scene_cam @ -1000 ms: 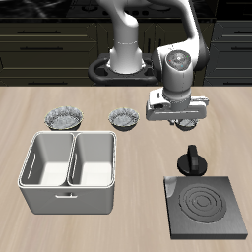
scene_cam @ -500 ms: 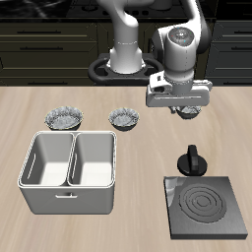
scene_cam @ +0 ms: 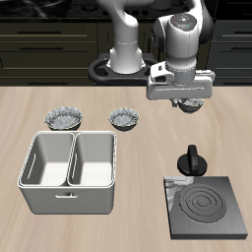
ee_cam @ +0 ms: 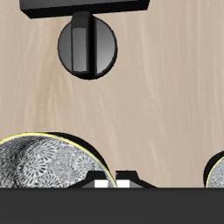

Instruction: Place the smallest bowl on the flat stove

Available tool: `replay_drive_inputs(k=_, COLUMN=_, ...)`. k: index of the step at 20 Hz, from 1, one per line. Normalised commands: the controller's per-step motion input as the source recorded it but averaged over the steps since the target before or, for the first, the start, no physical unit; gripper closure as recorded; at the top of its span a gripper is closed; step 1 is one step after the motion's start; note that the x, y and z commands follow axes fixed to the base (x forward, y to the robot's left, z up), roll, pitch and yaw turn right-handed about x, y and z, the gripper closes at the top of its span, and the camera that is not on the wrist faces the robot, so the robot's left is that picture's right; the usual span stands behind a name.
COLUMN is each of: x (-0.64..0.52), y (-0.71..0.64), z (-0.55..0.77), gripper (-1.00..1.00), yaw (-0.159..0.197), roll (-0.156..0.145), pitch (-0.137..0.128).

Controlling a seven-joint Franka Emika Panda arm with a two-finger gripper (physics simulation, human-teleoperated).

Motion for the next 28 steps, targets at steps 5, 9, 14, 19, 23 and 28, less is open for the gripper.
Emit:
replay_drive_inputs(k=5, x=0.22, y=-0.05, z=0.18, gripper=1.0, yaw=0.025, roll=0.015, pitch=-0.01)
replay_drive_inputs(k=9, x=0.38, y=-0.06, z=0.35, gripper=1.0, yaw=0.024, roll=-0.034, pitch=-0.059)
replay_drive_inputs(k=14, x=0.42, y=-0.03, z=0.16, gripper=1.0, yaw=0.025, roll=-0.002, pitch=-0.012)
replay_drive_inputs(k=19, x=0.57, y=0.03, z=0.07, gripper=1.0, yaw=0.0, roll=0.023, pitch=0.045)
replay_drive_inputs(k=23, x=0.64, y=-0.15, z=0.07, gripper=1.0, yaw=-0.036, roll=-0.07, pitch=0.046)
replay_drive_inputs(k=28, x=0.41, y=-0.06, z=0.11, gripper=1.0, yaw=-0.014, roll=0.001, pitch=0.02)
